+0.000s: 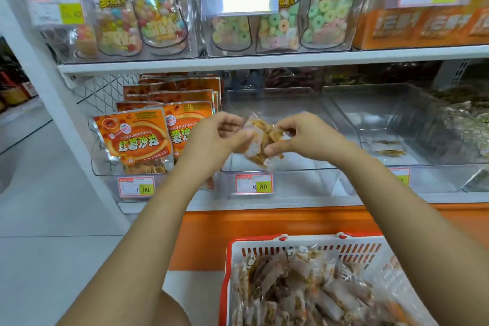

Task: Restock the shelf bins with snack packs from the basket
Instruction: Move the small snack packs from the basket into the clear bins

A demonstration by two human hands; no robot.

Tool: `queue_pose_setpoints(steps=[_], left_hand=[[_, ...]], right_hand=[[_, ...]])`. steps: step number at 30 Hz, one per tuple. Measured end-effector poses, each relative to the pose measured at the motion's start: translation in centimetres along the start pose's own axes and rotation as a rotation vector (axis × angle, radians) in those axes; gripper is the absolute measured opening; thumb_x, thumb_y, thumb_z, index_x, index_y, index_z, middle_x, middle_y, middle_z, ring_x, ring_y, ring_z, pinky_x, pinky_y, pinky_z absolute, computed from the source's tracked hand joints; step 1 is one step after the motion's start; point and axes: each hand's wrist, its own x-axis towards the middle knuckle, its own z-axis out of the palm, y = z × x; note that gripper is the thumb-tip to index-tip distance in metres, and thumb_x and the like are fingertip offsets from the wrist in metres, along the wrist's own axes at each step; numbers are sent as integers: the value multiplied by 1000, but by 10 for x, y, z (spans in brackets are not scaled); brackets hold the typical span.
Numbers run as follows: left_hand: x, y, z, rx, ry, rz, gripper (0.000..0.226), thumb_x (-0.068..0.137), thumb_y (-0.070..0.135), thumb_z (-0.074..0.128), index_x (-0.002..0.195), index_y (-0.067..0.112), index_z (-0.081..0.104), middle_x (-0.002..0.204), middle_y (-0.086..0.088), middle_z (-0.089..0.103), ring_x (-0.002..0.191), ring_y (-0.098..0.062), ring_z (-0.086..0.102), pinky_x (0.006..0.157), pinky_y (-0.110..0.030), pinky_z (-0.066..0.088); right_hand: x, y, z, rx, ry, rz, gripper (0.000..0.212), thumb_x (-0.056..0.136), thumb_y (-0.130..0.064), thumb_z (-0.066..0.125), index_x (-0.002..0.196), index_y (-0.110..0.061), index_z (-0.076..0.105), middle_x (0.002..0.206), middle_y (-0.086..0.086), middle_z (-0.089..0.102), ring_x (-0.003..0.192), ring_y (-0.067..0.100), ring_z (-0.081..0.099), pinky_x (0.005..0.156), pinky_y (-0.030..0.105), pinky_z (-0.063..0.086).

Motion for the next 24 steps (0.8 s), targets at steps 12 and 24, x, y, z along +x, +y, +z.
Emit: queue_pose_setpoints(steps=[12, 24], left_hand=[[29, -51, 6, 375, 122, -234, 41, 85, 21, 68, 56, 13, 40, 54, -1, 44, 51, -12, 42, 46, -25, 24], [30, -62, 6, 356, 91, -192, 40, 85, 18, 67, 58, 16, 38, 54, 1, 42, 52, -13, 41, 49, -26, 24]], right_hand=[[142, 60, 71, 575, -15, 513, 44, 84, -4, 68, 126, -5, 56, 109, 8, 57, 97, 19, 54, 97, 37, 47], [178, 66, 114, 185, 154, 666, 73, 80, -29, 75, 133, 1, 34, 132, 11, 52, 122, 27, 51, 94, 29, 43]])
